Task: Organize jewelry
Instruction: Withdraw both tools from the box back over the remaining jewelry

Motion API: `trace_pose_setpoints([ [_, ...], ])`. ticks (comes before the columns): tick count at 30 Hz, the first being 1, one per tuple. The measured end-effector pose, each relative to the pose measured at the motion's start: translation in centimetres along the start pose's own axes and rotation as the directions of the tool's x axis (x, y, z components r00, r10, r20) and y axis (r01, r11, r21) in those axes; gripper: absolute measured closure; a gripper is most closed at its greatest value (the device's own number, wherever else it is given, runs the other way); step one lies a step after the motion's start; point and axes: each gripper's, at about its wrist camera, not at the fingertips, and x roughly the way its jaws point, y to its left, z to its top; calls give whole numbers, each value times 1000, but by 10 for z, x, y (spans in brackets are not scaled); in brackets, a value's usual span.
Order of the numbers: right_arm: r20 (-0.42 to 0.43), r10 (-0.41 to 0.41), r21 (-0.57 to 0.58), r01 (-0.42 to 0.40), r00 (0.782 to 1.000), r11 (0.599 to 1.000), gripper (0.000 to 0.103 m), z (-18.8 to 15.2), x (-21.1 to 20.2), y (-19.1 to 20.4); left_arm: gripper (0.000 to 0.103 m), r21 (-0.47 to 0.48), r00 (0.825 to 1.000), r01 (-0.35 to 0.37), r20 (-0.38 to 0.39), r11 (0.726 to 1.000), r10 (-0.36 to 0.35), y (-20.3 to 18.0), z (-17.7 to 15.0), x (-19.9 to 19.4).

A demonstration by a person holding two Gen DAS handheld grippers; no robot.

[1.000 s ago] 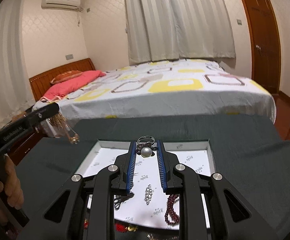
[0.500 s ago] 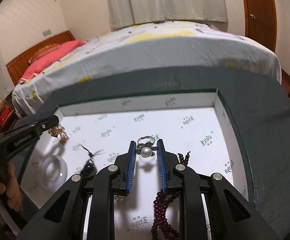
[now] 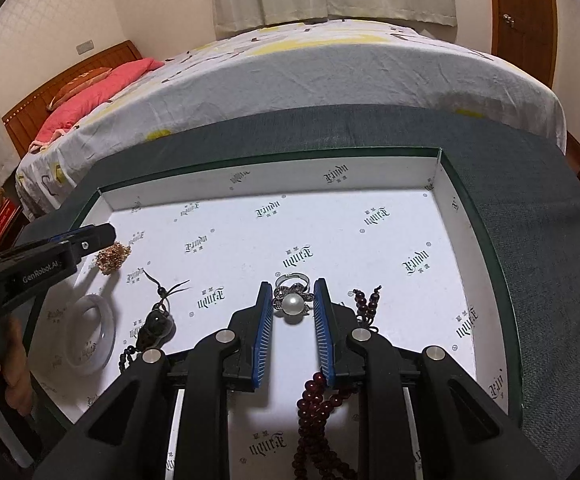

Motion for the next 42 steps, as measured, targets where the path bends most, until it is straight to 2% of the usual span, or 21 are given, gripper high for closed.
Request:
trace_pose_setpoints([
  [1,3,2,2,-2,1000,1000,76,1,-1,0,69,1,1000,-2,5,1000,2,0,0,-1],
  [3,15,8,4,-8,1000,1000,70,1,-3,0,56,1,1000,-3,20,1000,3,-1,0,-3],
  [6,34,13,6,-13,999,1000,64,1,-7,-1,48,5,999,-6,47,1000,5,-2,1,-8],
  [14,125,38,8,-40,991,999,64,2,-46,0,35,-22,990,5,139,1000,-2,1,-6,-42],
  [25,196,50,5,-52,979,999,64,-32,-114,-8,32,-30,963,25,269,999,-16,-2,-49,-123],
  [36,177,12,-9,-10,984,1000,64,-91,-153,-20,32,-33,957,6,289,999,4,-10,-112,-161],
  [42,132,-15,-13,17,991,1000,64,-117,-150,-27,32,-22,966,-8,258,1000,14,-17,-142,-164],
])
